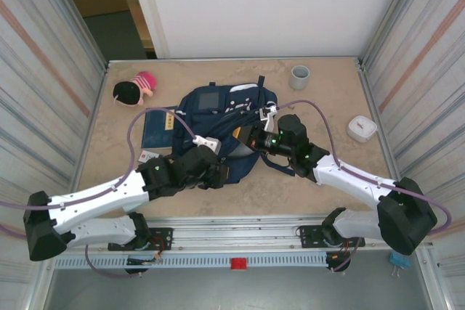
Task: Pack books, pencil case, and school supplies into a backpack
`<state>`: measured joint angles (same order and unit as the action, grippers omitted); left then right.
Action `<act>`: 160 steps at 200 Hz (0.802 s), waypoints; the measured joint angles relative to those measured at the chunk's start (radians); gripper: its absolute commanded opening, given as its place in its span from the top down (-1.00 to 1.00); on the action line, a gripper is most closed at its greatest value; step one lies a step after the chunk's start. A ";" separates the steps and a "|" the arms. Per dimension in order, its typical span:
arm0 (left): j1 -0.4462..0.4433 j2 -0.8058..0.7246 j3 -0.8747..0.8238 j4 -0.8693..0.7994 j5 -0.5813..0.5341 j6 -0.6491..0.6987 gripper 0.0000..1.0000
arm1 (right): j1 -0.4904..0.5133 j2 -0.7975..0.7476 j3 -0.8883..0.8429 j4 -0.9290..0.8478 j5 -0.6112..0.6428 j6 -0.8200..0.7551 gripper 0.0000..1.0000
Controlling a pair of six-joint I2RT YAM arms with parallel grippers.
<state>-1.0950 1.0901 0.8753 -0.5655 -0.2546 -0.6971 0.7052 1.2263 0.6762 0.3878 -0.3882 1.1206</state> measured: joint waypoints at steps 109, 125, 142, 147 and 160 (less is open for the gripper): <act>0.000 0.145 0.076 -0.016 -0.084 -0.015 0.89 | 0.032 0.002 0.018 -0.036 0.025 -0.033 0.86; 0.007 0.140 0.076 -0.013 -0.068 -0.001 1.00 | 0.027 -0.003 0.018 -0.061 0.021 -0.058 0.86; 0.035 0.123 0.075 -0.006 -0.024 0.017 1.00 | 0.013 -0.018 0.018 -0.103 0.012 -0.086 0.87; 0.048 0.113 0.072 -0.002 -0.003 0.026 1.00 | 0.009 -0.023 0.018 -0.114 0.007 -0.094 0.87; 0.083 0.080 0.060 0.011 0.045 0.051 1.00 | -0.010 -0.037 0.018 -0.145 -0.013 -0.116 0.87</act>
<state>-1.0122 1.1698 0.9348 -0.5541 -0.2100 -0.6464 0.6956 1.1893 0.6937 0.2428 -0.4007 1.0042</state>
